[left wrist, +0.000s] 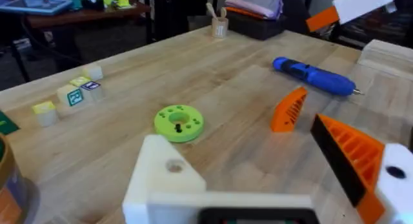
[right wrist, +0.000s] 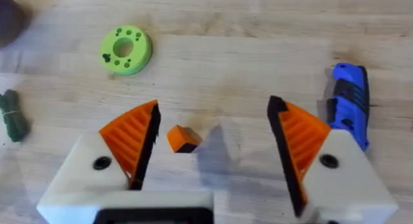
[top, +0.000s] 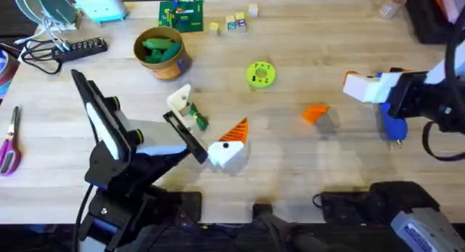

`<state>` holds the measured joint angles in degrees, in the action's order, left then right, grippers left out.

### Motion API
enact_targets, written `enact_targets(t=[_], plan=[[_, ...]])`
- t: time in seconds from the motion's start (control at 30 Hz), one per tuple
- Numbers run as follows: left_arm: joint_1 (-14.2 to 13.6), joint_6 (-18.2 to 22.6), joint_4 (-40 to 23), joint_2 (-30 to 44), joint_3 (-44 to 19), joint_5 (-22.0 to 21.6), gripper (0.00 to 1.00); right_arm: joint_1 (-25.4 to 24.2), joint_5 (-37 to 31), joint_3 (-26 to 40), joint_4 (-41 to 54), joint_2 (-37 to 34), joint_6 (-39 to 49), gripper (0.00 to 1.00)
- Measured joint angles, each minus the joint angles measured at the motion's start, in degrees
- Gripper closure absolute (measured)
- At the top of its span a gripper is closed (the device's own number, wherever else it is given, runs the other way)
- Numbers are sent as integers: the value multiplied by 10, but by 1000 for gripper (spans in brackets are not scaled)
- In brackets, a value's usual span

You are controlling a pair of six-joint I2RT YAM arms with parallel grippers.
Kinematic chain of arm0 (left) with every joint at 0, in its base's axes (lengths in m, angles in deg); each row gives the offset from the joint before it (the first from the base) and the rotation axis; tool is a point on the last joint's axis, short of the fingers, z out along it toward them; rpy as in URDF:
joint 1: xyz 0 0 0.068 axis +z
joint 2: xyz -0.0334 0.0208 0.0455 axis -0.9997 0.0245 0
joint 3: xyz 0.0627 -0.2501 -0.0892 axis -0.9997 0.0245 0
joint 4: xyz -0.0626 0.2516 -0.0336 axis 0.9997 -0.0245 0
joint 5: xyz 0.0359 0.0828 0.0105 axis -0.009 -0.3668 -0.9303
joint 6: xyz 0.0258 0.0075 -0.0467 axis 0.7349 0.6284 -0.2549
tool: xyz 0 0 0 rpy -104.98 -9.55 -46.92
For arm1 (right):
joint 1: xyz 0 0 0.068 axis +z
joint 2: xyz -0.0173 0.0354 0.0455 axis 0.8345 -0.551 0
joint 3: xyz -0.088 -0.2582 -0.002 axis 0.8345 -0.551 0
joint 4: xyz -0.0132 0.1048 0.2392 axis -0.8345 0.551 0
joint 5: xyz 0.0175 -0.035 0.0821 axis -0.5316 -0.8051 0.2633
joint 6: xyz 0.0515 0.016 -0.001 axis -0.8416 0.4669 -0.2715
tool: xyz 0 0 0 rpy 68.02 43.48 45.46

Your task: Pick up the gripper from the table and insert it into the empty holder that is missing its gripper. Then pick up a screw, insert it into the mounting hole, and use the screwdriver to tighten it. Finally, clean up the table by picking up the vegetable and placing it into the bucket.

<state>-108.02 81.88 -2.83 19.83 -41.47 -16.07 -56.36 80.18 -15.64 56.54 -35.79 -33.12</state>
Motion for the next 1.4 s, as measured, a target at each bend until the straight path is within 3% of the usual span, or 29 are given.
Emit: enact_targets(t=[0.33, 1.4], plan=[[-8, -3, 0, 2, 0, 24, 8, 0, 0, 0, 0, 0, 0, 10], [-8, -3, 0, 2, 0, 25, 8, 0, 13, 0, 7, 0, -12, 10]])
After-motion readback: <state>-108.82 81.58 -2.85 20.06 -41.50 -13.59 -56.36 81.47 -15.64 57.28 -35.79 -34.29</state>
